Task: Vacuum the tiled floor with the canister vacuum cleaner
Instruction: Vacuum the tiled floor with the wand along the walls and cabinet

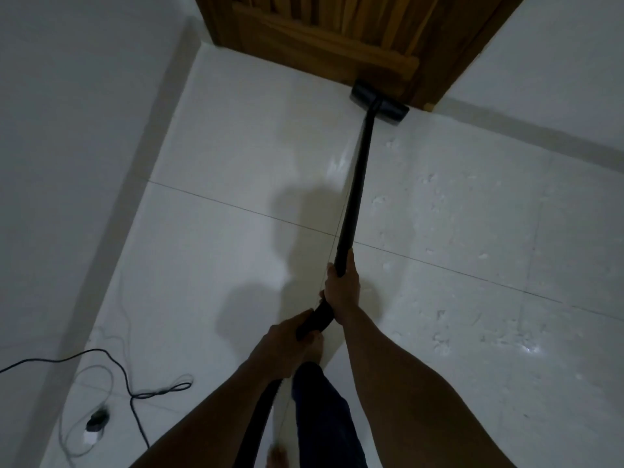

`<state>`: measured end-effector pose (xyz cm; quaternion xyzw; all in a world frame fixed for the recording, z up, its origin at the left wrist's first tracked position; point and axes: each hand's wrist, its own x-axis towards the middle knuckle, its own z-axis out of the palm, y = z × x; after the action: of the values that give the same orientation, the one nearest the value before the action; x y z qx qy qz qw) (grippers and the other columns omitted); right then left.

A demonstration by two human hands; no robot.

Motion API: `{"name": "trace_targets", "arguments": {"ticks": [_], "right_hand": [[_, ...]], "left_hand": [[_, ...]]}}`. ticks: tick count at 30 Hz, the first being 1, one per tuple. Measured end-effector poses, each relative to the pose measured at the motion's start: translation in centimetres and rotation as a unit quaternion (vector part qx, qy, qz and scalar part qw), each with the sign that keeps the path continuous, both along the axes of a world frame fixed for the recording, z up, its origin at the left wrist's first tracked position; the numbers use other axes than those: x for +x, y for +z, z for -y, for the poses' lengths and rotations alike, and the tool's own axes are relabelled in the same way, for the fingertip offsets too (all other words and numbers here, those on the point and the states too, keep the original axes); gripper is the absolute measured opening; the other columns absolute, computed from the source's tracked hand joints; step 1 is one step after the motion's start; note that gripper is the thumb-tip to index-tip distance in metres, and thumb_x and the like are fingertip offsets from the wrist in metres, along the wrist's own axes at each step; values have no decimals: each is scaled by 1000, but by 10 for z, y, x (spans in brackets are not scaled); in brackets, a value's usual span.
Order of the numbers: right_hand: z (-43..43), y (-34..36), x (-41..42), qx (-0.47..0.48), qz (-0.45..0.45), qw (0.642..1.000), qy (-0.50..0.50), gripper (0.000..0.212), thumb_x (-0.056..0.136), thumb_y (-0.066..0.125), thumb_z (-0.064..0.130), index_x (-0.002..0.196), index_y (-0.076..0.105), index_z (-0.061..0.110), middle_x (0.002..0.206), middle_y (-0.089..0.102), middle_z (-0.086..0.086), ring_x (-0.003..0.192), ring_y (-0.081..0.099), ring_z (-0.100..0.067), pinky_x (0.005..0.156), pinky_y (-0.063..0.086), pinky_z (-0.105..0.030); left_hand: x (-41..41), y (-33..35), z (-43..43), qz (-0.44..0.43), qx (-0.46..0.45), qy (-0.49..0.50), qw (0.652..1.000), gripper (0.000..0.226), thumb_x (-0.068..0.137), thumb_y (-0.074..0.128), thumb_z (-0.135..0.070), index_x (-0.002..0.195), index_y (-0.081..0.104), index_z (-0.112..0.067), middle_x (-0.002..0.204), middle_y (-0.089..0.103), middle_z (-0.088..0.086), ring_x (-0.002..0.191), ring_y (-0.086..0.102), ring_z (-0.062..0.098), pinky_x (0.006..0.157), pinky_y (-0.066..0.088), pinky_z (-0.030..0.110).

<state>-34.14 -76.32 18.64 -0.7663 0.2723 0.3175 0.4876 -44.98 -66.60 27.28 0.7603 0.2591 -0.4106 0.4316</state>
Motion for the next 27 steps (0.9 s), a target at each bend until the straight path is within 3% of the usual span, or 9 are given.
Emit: {"name": "trace_targets", "arguments": {"ticks": [2, 6, 11, 14, 16, 18, 20, 23, 27], "right_hand": [[2, 8, -17, -4, 6, 1000, 1, 64, 101, 54, 29, 155, 22, 43, 95, 68, -9, 52, 61, -18, 53, 59, -35], [11, 36, -64, -7, 29, 1000, 2, 64, 101, 54, 28, 155, 22, 42, 100, 68, -9, 55, 63, -18, 50, 58, -32], [39, 84, -157, -12, 63, 998, 27, 63, 102, 52, 30, 156, 22, 40, 107, 67, -8, 61, 63, -15, 50, 53, -23], [59, 114, -212, -14, 92, 995, 42, 63, 103, 51, 27, 157, 19, 35, 103, 62, 0, 62, 57, -7, 42, 41, -9], [74, 128, -254, -2, 99, 995, 33, 63, 103, 51, 27, 157, 20, 35, 96, 61, -1, 62, 58, -11, 47, 50, -16], [88, 134, -295, 12, 98, 995, 14, 64, 101, 54, 29, 156, 22, 37, 94, 64, -5, 63, 62, -18, 58, 61, -36], [106, 143, -343, 10, 106, 994, 11, 64, 100, 55, 30, 155, 22, 39, 95, 65, -4, 66, 64, -21, 67, 62, -47], [127, 159, -392, 10, 104, 994, 13, 66, 101, 53, 31, 156, 20, 40, 100, 64, -3, 72, 66, -24, 71, 61, -49], [158, 178, -462, 10, 109, 994, 12, 65, 101, 53, 30, 155, 19, 43, 99, 62, 1, 74, 66, -26, 72, 61, -49]], "left_hand": [[-18, 10, 0, 6, -2, -10, 1000, 55, 101, 46, -48, 153, 30, -38, 143, 55, 1, 114, 64, 26, 98, 52, 35], [-67, 35, 4, 36, -3, -41, 999, 55, 102, 44, -50, 154, 30, -38, 142, 57, 1, 108, 66, 25, 95, 53, 34], [-161, 76, 24, 73, -11, -54, 996, 48, 102, 46, -46, 149, 38, -40, 123, 68, 3, 75, 63, 13, 70, 49, 24], [-218, 95, 39, 96, -14, -54, 994, 51, 101, 47, -48, 150, 34, -41, 134, 62, 0, 97, 68, 17, 83, 54, 27], [-258, 108, 50, 98, -15, -71, 992, 53, 101, 47, -50, 151, 33, -39, 136, 60, 0, 106, 67, 22, 85, 52, 27], [-294, 120, 62, 86, -23, -89, 992, 54, 101, 45, -50, 152, 32, -36, 137, 59, 1, 111, 64, 24, 87, 49, 28], [-336, 135, 76, 75, -26, -106, 991, 54, 102, 45, -48, 152, 32, -35, 137, 59, 2, 112, 63, 24, 90, 49, 30], [-387, 143, 91, 79, -29, -110, 990, 53, 101, 47, -49, 151, 35, -39, 138, 58, 0, 114, 62, 19, 101, 50, 35], [-457, 157, 121, 93, -36, -111, 989, 53, 98, 56, -42, 148, 40, -37, 129, 64, 1, 108, 64, 15, 99, 52, 39]]}}
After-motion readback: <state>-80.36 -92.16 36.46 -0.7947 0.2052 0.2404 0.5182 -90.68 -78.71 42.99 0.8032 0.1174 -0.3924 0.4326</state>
